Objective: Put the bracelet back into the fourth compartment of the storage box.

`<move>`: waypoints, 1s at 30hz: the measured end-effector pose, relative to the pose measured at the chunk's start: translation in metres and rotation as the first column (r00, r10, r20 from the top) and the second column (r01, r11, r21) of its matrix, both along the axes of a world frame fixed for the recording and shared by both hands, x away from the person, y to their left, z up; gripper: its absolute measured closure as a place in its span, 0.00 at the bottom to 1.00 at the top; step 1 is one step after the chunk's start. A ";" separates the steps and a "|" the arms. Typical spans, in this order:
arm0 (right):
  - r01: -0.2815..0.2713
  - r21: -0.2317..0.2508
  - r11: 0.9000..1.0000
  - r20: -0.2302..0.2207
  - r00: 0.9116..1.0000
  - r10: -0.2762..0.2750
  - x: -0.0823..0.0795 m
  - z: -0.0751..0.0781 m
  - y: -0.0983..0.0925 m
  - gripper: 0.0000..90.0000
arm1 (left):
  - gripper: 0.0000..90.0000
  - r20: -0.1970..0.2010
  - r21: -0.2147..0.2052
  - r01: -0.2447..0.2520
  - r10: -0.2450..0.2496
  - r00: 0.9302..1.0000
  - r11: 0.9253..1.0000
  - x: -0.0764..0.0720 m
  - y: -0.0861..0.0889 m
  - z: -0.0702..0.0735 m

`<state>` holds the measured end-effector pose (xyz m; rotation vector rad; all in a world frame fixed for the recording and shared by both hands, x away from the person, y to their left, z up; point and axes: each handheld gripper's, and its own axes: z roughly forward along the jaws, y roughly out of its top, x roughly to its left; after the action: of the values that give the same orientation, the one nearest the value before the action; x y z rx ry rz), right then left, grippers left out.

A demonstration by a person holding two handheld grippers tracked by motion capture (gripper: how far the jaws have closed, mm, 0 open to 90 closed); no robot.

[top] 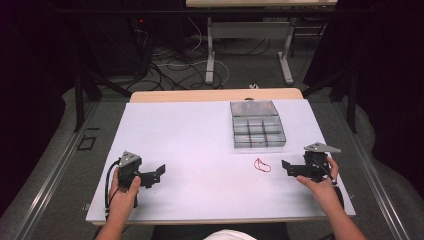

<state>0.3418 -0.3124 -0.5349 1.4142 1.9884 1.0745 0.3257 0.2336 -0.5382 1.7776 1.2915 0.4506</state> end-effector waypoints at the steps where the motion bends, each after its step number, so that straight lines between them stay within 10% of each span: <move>1: -0.003 0.004 1.000 0.001 1.000 0.003 -0.001 0.000 0.002 0.00 | 0.02 0.000 0.000 0.000 0.000 1.000 1.000 0.000 0.000 0.000; 30: -0.175 -0.073 0.982 -0.028 0.984 0.173 0.014 0.017 0.041 0.00 | 0.02 -0.019 0.008 -0.006 0.006 1.000 1.000 -0.006 0.001 -0.002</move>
<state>0.3558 -0.2712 -0.5177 1.2368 2.1773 1.0493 0.3201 0.2345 -0.5399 1.7887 1.3099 0.4436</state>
